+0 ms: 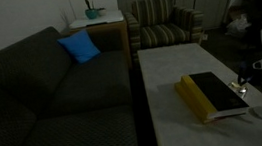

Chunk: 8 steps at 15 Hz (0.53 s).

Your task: Put the silver lid on top of the silver tin

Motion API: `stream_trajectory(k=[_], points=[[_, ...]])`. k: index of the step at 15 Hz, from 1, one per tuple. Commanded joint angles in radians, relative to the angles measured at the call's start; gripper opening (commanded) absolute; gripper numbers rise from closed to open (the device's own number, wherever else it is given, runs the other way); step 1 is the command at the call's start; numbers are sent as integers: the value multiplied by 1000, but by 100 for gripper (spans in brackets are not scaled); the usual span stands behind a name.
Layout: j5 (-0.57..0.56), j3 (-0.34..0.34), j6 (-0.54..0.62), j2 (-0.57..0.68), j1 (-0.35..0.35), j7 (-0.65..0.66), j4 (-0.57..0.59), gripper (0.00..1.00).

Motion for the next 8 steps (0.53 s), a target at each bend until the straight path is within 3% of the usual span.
stream_trajectory(k=[1, 4, 8], points=[[-8, 4, -3, 21, -9, 4, 25, 100], [-9, 6, -3, 23, -6, 5, 26, 100], [25, -2, 18, 89, -13, 108, 113, 100]])
